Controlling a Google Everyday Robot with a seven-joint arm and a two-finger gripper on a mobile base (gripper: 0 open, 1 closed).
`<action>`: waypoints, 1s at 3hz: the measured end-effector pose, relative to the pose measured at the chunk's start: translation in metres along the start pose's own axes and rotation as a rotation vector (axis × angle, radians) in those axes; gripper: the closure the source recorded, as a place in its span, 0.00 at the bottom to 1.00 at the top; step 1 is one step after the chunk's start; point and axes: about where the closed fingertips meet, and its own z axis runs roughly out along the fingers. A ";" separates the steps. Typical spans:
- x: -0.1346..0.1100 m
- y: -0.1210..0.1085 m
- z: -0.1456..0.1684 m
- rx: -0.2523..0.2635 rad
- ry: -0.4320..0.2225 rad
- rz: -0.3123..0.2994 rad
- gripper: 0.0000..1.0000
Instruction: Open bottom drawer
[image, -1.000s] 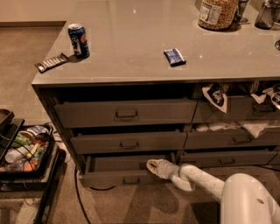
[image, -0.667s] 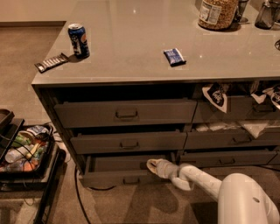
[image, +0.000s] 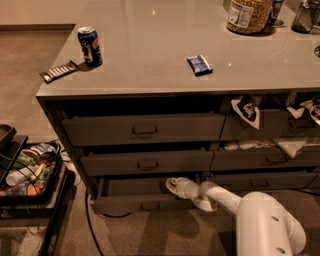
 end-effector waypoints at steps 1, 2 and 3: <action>0.002 0.000 0.010 -0.049 0.012 -0.021 1.00; 0.004 0.011 0.004 -0.121 0.026 -0.040 1.00; 0.003 0.026 -0.012 -0.152 0.034 -0.028 1.00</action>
Offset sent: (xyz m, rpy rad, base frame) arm -0.0262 -0.0071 -0.0187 -0.1404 0.1373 0.1260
